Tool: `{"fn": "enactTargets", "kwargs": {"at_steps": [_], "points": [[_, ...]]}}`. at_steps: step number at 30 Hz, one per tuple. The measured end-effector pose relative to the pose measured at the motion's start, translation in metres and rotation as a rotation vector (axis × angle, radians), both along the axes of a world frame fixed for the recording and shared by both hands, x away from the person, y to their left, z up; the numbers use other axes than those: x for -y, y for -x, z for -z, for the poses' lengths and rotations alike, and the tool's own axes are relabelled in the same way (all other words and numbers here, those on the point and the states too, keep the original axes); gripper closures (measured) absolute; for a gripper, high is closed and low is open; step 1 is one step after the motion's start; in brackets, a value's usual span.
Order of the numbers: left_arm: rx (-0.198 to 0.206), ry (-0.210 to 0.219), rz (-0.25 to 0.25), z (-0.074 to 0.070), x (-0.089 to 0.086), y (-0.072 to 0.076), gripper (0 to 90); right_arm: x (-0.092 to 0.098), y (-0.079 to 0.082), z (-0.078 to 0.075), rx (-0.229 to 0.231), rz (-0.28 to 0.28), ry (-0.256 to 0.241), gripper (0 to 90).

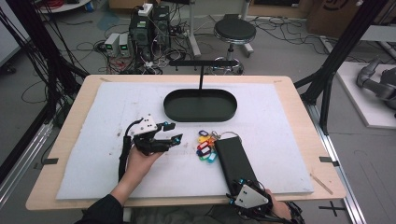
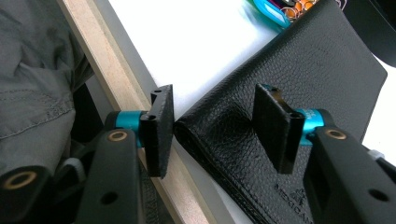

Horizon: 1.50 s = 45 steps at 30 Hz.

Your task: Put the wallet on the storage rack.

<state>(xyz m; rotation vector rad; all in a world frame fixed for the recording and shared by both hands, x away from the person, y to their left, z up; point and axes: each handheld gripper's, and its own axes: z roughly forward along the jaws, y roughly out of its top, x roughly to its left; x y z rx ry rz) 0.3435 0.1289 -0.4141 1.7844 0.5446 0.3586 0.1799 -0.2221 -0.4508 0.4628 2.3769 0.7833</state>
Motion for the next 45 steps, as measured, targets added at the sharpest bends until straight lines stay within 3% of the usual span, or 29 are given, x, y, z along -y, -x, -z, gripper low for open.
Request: {"fn": "enactTargets", "kwargs": {"at_steps": [2, 4, 6, 11, 14, 16, 18, 19, 20, 23, 24, 31, 40, 45], "points": [[0.002, -0.001, -0.001, 0.0, 0.0, 0.0, 44.5, 0.0, 0.0, -0.001, -0.004, 0.0, -0.002, 56.4], [0.002, 0.005, -0.002, 0.0, 0.0, 0.0, 44.5, 0.004, 0.0, -0.005, -0.029, -0.002, -0.028, 66.7], [0.001, 0.006, -0.004, 0.0, -0.001, 0.0, 44.5, 0.006, -0.002, -0.007, -0.037, 0.003, -0.036, 70.9], [0.0, 0.006, -0.003, 0.0, -0.001, 0.0, 44.4, 0.01, -0.004, -0.012, -0.032, 0.014, -0.058, 77.9], [0.003, 0.007, -0.006, 0.0, -0.001, -0.001, 44.3, 0.02, -0.007, -0.021, -0.021, 0.025, -0.127, 80.7], [0.0, 0.009, -0.008, 0.0, -0.001, -0.001, 44.2, 0.022, -0.008, -0.023, -0.019, 0.031, -0.14, 80.8], [0.0, 0.009, -0.009, 0.0, -0.001, -0.001, 44.1, 0.034, -0.013, -0.032, -0.023, 0.055, -0.229, 81.0], [0.002, 0.009, -0.007, 0.0, -0.001, -0.001, 44.1, 0.034, -0.013, -0.032, -0.023, 0.055, -0.229, 81.0], [0.003, 0.012, -0.01, 0.0, -0.001, -0.001, 44.1, 0.044, -0.017, -0.036, -0.034, 0.085, -0.294, 81.0], [0.002, 0.012, -0.013, 0.0, -0.001, -0.001, 44.1, 0.054, -0.021, -0.04, -0.038, 0.114, -0.338, 81.0], [0.001, 0.014, -0.014, 0.0, -0.001, -0.001, 44.1, 0.064, -0.025, -0.043, -0.048, 0.149, -0.388, 80.9], [-0.001, 0.014, -0.013, 0.001, 0.0, -0.002, 44.1, 0.092, -0.035, -0.048, -0.043, 0.253, -0.488, 80.6], [0.001, 0.011, -0.015, 0.001, 0.001, -0.002, 43.7, 0.108, -0.04, -0.049, -0.026, 0.373, -0.522, 73.1], [-0.001, 0.009, -0.014, 0.001, 0.001, -0.002, 43.2, 0.113, -0.049, -0.043, -0.082, 0.438, -0.526, 64.4]]}}
